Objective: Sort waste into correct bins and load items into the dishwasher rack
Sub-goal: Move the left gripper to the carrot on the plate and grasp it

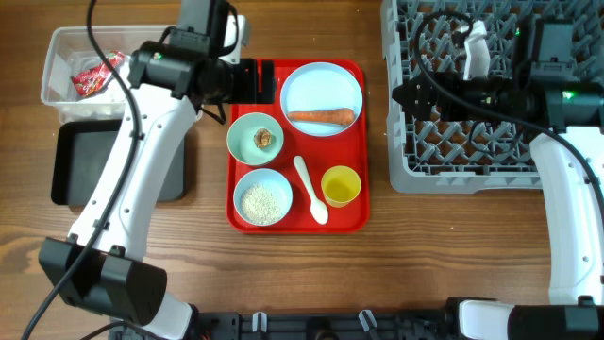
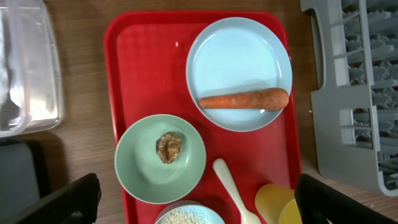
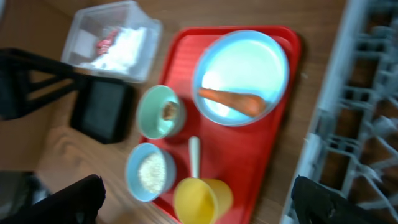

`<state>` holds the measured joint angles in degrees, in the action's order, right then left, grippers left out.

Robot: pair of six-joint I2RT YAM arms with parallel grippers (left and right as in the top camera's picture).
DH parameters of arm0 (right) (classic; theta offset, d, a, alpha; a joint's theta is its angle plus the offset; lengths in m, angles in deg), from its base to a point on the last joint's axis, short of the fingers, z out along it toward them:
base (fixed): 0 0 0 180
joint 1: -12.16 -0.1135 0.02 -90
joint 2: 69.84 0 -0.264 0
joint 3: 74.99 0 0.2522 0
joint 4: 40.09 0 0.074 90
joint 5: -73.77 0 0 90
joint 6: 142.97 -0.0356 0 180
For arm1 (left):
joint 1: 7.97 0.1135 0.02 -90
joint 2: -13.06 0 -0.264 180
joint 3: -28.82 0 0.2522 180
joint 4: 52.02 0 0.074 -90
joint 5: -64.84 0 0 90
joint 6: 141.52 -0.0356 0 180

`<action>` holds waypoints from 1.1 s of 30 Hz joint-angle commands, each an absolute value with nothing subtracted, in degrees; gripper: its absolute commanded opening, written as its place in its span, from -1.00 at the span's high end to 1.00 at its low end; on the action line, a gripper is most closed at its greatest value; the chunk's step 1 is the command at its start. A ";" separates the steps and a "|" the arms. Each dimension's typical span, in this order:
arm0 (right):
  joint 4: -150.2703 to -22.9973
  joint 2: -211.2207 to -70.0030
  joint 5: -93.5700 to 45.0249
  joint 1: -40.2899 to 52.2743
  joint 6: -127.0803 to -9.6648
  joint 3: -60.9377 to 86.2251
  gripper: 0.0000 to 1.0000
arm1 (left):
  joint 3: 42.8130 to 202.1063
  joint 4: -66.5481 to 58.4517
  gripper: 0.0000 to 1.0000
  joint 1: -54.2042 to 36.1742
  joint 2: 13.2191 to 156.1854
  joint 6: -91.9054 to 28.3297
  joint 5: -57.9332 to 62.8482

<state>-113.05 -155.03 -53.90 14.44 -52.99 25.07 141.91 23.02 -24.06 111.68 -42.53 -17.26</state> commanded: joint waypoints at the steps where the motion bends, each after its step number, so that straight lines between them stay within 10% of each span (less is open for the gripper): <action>1: -113.38 -155.25 -46.97 14.42 -53.64 26.05 -0.99 | 141.80 22.89 -1.00 -25.55 114.42 -41.61 -16.67; 22: -110.69 -155.25 -46.12 14.42 -55.13 26.05 -1.00 | 141.80 16.86 -0.99 -27.84 122.66 -42.86 -17.28; 33: -112.17 -155.25 -45.73 14.42 -55.13 26.05 -0.99 | 141.80 2.45 -1.00 -30.73 131.47 -63.19 -15.95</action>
